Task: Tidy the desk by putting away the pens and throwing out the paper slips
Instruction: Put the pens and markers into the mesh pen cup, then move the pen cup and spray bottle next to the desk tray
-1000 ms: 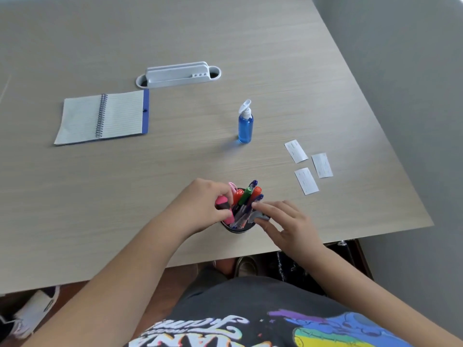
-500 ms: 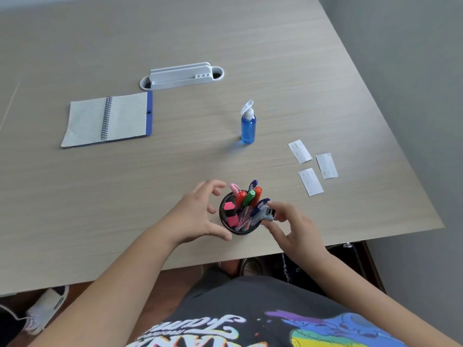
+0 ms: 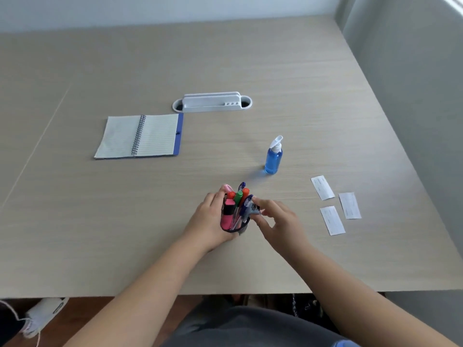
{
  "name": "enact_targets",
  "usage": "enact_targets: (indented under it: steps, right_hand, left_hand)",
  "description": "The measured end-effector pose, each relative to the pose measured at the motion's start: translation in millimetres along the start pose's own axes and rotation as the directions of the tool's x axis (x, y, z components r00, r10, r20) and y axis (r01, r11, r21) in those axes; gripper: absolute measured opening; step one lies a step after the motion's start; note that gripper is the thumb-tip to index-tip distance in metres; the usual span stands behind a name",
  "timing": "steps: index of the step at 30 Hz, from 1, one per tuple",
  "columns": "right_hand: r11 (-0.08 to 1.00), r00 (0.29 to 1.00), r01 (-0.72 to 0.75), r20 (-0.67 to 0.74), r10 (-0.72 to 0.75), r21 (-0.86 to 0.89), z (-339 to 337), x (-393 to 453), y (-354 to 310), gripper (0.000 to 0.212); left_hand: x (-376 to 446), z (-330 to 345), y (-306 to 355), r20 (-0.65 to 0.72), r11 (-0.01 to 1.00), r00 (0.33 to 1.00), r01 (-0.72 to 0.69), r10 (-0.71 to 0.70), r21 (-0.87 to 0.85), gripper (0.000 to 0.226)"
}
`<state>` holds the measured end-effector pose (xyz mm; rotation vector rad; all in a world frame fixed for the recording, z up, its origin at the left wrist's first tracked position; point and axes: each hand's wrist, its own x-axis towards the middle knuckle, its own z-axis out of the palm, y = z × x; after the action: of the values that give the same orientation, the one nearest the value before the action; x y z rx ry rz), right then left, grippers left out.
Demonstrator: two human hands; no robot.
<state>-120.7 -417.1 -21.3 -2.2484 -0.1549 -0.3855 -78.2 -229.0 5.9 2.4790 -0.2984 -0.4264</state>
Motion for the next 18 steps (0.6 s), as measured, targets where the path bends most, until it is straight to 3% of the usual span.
enact_targets:
  steps: [6, 12, 18]
  right_hand:
    - [0.971, 0.966, -0.236, 0.115, 0.229, 0.043, 44.4, 88.9, -21.2, 0.030]
    - [0.909, 0.920, -0.392, 0.047, 0.390, 0.143, 91.9, 177.5, -33.2, 0.033]
    - [0.854, 0.866, -0.489, -0.016, 0.499, 0.176, 116.9, 250.7, -19.3, 0.037]
  left_hand:
    - [66.5, -40.8, -32.4, -0.116, 0.997, 0.991, 0.067, -0.071, -0.035, 0.102]
    - [142.1, -81.7, -57.8, -0.156, 0.996, 0.986, 0.050, -0.061, -0.070, 0.105]
    - [199.4, -106.9, -80.0, -0.069, 0.992, 0.997, 0.012, -0.020, -0.123, 0.110]
